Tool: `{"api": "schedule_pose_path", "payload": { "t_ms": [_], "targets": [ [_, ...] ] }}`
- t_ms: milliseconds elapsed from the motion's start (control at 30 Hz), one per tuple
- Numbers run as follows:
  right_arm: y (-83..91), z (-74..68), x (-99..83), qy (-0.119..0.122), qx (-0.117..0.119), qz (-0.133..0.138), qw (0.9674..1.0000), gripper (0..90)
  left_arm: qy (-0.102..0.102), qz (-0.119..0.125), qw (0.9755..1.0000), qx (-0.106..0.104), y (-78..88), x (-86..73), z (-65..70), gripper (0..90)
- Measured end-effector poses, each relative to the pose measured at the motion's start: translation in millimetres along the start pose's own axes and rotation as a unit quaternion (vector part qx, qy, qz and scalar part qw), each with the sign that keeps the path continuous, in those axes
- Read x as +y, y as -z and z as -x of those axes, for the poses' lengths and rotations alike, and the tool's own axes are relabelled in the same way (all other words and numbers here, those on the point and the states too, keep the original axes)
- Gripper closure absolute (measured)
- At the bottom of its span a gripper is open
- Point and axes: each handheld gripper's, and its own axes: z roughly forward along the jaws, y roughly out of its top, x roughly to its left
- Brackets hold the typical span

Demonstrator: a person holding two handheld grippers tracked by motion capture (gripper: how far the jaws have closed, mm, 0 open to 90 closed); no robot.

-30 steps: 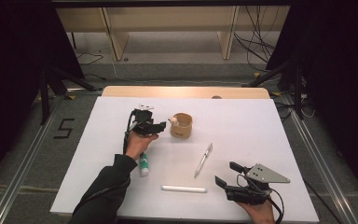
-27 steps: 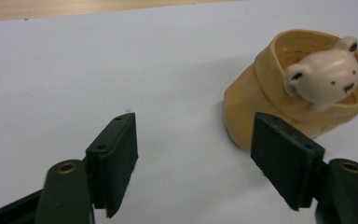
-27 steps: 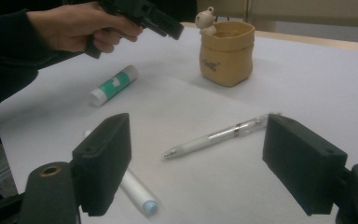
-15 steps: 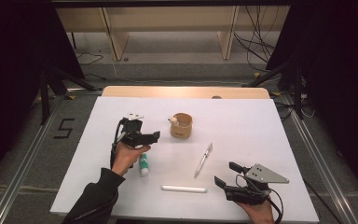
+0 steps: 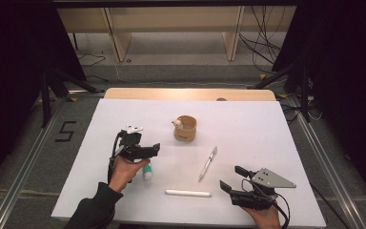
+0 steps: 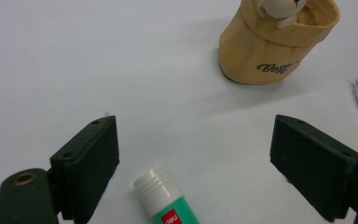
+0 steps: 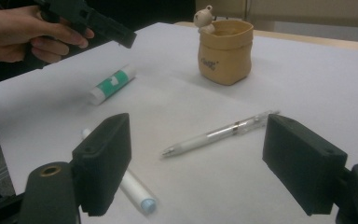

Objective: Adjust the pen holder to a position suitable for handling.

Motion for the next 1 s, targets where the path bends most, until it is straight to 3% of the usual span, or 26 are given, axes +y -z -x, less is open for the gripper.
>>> {"api": "schedule_pose_path", "payload": {
  "t_ms": [267, 567, 1000],
  "targets": [
    [-2.5, -0.1, -1.1, 0.000, 0.001, -0.003, 1.0000, 24.4, 0.010, 0.001, 0.9999, 0.005, 8.6, -10.1, -2.0, 14.4],
    [-2.1, -0.7, -1.1, 0.002, 0.001, -0.002, 1.0000, 24.4, 0.002, -0.012, 0.9999, 0.005, 7.3, -23.5, 2.0, 13.9],
    [-3.2, -1.0, -1.5, 0.000, 0.001, -0.005, 1.0000, 24.4, 0.012, -0.028, 0.9995, 0.012, 7.0, -36.5, 6.7, 11.2]
  ]
}}
